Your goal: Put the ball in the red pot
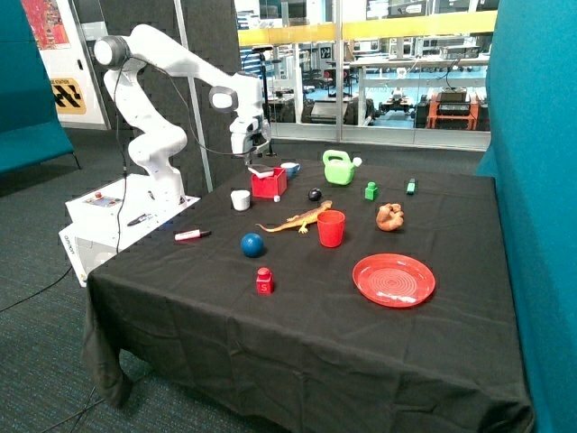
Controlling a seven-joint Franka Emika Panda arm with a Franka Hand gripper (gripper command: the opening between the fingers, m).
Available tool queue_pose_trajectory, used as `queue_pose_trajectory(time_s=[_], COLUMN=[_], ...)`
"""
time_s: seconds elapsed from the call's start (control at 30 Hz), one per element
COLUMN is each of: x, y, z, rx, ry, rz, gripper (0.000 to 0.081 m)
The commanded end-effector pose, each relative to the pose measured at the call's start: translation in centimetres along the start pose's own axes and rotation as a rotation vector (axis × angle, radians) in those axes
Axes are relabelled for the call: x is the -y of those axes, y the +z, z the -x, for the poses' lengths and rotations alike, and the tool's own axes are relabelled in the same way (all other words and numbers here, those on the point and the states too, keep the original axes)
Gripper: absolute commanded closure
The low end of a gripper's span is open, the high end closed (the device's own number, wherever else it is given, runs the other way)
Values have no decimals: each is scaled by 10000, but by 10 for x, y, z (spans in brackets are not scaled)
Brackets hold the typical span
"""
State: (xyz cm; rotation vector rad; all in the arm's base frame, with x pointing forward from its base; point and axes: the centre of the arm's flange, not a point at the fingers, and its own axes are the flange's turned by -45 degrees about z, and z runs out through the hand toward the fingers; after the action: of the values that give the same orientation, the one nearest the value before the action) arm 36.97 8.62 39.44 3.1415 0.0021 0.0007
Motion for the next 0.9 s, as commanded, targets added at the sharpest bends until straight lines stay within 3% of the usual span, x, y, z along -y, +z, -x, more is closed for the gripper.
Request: queue_pose_trajectory(time_s=[0.0,0.5,0.87], x=[9,4,14], y=[5,19,19], z=[-9,2,-17], rx=[5,5,5], ry=[-217,-290,-570], rz=[-1,-1,-1], gripper=[89,83,82])
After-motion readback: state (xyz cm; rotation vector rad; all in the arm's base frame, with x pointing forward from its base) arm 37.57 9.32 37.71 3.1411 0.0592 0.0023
